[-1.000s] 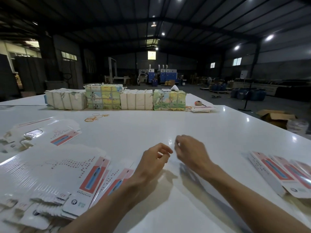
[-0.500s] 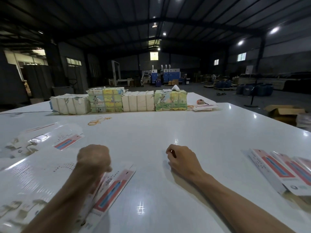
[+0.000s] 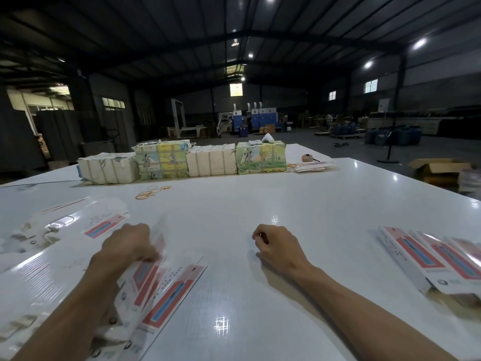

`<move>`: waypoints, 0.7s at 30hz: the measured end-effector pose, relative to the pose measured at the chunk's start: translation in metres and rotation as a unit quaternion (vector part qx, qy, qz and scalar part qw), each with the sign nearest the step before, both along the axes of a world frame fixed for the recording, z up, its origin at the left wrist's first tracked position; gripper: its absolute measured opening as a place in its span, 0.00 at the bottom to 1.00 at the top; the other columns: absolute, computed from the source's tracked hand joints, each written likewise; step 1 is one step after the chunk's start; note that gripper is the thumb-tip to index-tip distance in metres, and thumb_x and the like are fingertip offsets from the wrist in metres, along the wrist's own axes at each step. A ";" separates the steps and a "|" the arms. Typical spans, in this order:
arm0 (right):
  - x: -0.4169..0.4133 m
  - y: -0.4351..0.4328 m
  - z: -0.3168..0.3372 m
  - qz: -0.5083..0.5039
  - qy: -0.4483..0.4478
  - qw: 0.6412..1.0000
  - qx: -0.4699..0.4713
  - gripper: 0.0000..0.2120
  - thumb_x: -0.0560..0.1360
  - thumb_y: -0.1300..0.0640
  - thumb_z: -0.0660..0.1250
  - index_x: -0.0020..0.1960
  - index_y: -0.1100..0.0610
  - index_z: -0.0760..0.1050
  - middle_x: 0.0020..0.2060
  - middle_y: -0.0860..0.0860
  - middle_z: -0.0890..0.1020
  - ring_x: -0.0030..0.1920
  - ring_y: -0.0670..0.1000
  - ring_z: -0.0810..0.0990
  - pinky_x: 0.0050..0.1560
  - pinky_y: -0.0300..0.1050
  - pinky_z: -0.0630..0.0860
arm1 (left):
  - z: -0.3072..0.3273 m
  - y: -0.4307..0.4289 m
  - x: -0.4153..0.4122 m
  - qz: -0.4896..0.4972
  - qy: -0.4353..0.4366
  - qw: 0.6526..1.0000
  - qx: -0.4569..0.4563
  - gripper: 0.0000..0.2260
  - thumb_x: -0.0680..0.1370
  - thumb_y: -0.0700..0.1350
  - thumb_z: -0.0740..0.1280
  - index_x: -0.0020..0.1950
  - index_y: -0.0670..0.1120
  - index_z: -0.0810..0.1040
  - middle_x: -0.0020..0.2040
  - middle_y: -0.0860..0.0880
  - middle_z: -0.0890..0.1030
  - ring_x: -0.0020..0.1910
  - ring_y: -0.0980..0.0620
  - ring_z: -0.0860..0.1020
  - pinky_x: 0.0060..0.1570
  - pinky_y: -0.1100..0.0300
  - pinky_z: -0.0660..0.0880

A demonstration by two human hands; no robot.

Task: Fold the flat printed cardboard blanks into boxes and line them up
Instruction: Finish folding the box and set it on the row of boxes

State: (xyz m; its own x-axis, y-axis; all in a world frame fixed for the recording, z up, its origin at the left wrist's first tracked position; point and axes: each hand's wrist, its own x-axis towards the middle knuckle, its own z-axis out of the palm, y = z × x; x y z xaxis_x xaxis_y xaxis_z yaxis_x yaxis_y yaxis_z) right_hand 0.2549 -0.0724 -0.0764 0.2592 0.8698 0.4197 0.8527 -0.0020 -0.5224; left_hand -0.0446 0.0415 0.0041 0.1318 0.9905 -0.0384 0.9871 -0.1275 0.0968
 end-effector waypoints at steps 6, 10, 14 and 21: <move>0.001 0.004 0.000 0.030 0.012 0.996 0.083 0.10 0.82 0.59 0.63 0.58 0.50 0.81 0.36 0.42 0.79 0.37 0.43 0.77 0.43 0.41 0.75 | 0.009 0.004 0.037 -0.107 -0.459 0.864 -0.179 0.17 0.82 0.40 0.71 0.68 0.41 0.71 0.53 0.38 0.86 0.45 0.41 0.88 0.42 0.47 0.85; 0.000 0.006 0.009 0.065 0.026 0.971 0.230 0.16 0.83 0.63 0.66 0.69 0.54 0.75 0.49 0.45 0.78 0.46 0.43 0.78 0.47 0.32 0.74 | 0.004 -0.020 0.079 -0.181 -0.574 0.736 -0.312 0.21 0.81 0.49 0.70 0.71 0.41 0.72 0.58 0.40 0.86 0.51 0.40 0.87 0.44 0.51 0.85; 0.002 0.008 0.011 0.076 0.037 0.971 0.225 0.19 0.86 0.52 0.62 0.76 0.49 0.70 0.63 0.46 0.72 0.64 0.42 0.73 0.58 0.35 0.77 | -0.026 -0.041 0.116 -0.204 -0.600 0.675 -0.379 0.27 0.79 0.62 0.68 0.68 0.43 0.76 0.55 0.41 0.87 0.47 0.43 0.86 0.43 0.52 0.84; 0.000 0.009 0.008 0.051 0.031 0.992 0.108 0.18 0.85 0.48 0.61 0.71 0.53 0.78 0.63 0.45 0.74 0.67 0.45 0.72 0.64 0.47 0.79 | -0.062 -0.048 0.133 -0.230 -0.630 0.660 -0.339 0.32 0.77 0.69 0.53 0.55 0.43 0.79 0.43 0.42 0.86 0.34 0.46 0.85 0.35 0.58 0.82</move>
